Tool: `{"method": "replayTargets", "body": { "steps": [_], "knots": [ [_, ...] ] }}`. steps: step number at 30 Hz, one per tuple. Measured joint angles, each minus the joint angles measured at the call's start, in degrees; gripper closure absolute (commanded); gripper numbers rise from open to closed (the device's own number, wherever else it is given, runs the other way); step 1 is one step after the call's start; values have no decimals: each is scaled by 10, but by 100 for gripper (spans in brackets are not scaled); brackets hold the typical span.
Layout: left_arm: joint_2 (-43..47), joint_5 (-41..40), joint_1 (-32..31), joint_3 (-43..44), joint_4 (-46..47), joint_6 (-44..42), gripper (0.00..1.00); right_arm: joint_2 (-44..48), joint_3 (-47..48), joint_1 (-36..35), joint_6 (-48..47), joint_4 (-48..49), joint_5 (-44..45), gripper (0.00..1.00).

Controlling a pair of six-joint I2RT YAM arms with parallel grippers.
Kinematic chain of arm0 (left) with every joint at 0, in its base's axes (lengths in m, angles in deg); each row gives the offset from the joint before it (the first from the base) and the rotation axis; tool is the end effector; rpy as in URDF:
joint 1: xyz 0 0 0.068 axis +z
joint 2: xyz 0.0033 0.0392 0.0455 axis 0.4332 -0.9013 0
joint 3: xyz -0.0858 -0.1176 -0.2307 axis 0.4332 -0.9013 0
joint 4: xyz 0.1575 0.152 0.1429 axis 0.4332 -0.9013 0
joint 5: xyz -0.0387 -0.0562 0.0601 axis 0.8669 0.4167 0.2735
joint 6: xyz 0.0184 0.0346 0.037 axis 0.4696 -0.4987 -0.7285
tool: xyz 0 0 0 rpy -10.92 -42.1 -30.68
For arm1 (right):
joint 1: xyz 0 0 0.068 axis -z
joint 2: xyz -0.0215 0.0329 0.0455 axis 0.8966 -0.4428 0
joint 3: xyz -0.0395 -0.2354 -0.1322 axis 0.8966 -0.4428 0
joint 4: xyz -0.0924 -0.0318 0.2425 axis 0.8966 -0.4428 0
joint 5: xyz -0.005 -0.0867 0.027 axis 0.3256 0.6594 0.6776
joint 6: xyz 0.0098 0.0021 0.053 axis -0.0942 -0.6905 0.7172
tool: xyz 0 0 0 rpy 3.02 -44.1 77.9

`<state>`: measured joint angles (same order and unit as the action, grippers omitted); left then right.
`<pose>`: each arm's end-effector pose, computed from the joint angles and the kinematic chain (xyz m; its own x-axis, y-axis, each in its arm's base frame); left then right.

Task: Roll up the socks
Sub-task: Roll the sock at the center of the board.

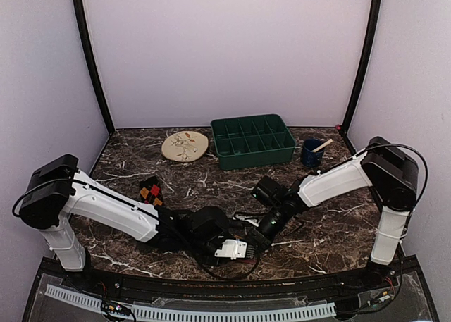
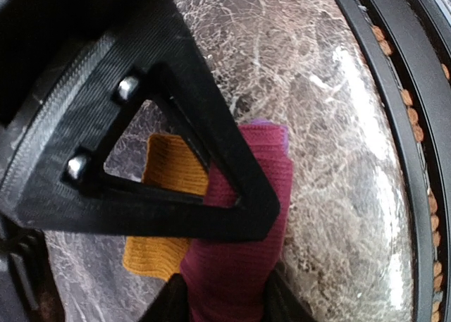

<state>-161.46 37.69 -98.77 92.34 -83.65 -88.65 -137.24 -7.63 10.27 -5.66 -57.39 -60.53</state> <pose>0.1037 -0.3350 0.1498 0.3526 0.7611 -0.5445 0.9018 -0.1211 0.4148 0.1745 0.2795 0.1155 -0.6137 -0.7343 -0.2902 -0.6454 0.2548 0.7201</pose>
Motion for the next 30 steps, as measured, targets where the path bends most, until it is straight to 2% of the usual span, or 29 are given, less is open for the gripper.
{"method": "replayTargets", "body": {
  "steps": [6,10,12,17,21,30],
  "knots": [
    [-19,-3,-2,15,-9,-10,80,-1,1,2,-2,-7,-3,95],
    [-24,-6,-2,20,-12,-15,95,-2,1,5,-4,-11,-7,95],
    [-27,-8,-2,24,-14,-17,100,-2,1,6,-4,-14,-9,91],
    [-35,-9,-3,37,-26,-18,100,-2,0,10,-1,-17,-10,77],
    [-39,-3,2,49,-40,-16,100,0,-8,14,12,-8,-16,69],
    [-40,36,50,56,-49,10,100,40,-44,32,52,51,10,63]
  ]
}}
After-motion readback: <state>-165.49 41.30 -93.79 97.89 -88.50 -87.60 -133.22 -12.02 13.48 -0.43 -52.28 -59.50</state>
